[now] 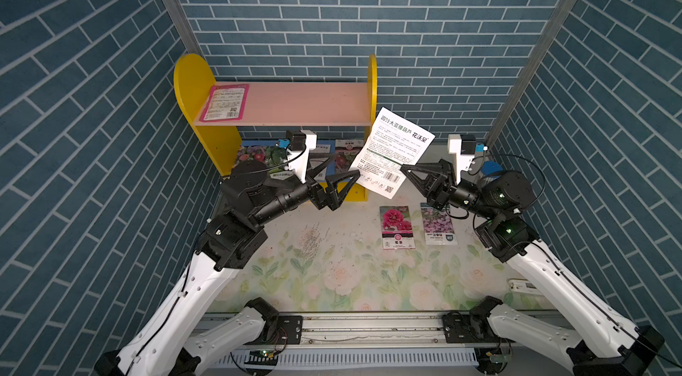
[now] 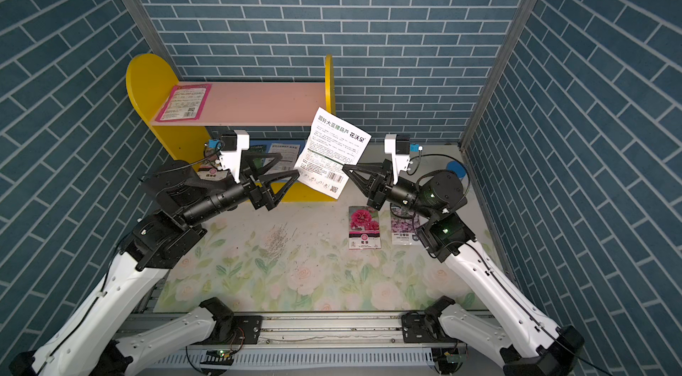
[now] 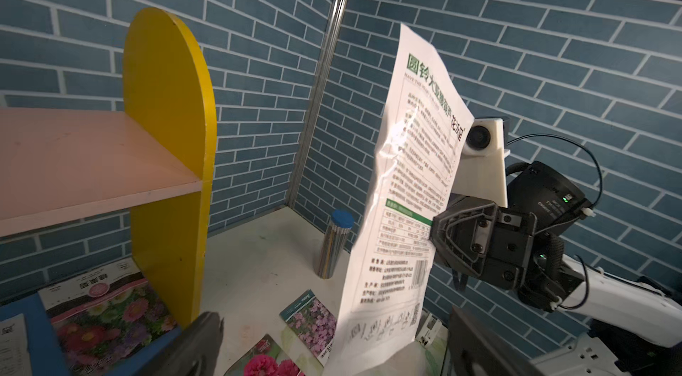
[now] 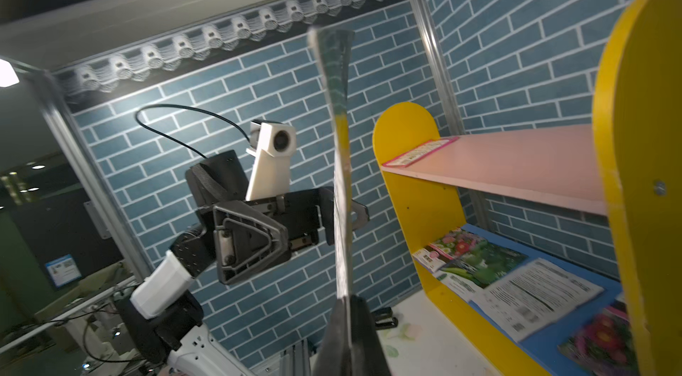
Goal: Take the seed bag off the shelf
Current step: Pick up the seed packet from the shelf, then place the seed packet at the center of the board.
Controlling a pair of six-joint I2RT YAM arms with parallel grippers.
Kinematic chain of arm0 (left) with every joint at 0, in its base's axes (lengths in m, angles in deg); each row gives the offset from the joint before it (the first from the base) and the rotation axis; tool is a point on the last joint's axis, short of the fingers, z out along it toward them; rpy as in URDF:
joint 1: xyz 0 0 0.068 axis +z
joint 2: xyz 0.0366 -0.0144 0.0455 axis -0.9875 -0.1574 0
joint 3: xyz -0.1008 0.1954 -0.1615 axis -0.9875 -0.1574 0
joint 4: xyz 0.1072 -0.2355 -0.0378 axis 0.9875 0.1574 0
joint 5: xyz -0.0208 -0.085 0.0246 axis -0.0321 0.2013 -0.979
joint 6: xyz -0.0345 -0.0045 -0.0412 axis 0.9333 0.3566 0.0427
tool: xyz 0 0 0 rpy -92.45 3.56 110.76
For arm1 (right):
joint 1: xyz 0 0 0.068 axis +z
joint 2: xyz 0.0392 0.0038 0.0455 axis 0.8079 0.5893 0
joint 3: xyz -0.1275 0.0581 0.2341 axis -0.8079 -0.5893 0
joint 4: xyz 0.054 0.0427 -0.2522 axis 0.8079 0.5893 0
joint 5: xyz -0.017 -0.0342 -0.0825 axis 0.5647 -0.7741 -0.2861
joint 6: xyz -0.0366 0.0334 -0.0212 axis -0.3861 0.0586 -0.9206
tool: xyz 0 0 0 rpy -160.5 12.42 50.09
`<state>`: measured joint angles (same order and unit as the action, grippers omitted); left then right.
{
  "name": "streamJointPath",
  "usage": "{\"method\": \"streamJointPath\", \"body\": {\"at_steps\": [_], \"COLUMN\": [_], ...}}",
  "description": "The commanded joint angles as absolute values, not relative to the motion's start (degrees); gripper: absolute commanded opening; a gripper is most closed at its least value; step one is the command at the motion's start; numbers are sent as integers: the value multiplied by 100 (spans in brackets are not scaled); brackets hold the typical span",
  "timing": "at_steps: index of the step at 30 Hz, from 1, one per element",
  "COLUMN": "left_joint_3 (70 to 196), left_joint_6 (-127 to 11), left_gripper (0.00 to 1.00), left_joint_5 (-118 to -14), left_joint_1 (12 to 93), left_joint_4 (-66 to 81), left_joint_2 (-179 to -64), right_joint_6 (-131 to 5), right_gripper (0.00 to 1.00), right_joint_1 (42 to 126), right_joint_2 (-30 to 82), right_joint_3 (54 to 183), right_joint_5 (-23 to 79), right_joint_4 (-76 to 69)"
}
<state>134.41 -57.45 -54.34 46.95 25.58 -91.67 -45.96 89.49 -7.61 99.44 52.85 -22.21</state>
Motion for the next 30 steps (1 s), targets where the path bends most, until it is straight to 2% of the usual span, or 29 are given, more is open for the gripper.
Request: {"method": "streamJointPath", "body": {"at_steps": [1,5,10,16,30], "left_joint_3": [13392,13184,13116,12798,12482], "left_joint_6": [-6150,-6201,-6318,-6359,-6350], "left_gripper": [100,100,100,100,100], "left_joint_5": [-5822,-5922,-5978,-6198,-6056], "left_joint_1": [4682,4684,4684,4680,4682], "left_joint_4": [3157,3377,3616,3623,3341], "left_joint_2": [-8906,-8790,-8666,-8427,-8385], "right_joint_6": [-5231,-5223,-5073,-4845,-4749], "right_gripper": [0,0,0,0,0], "right_joint_1": [8955,8966,8991,9127,9460], "right_joint_2": [-989,-927,-213,613,2378], "right_joint_3": [9544,9080,8861,8585,8802], "right_joint_5": [4725,4687,4782,4740,4792], "right_joint_4": [-1239,-879,-315,-577,-976]}}
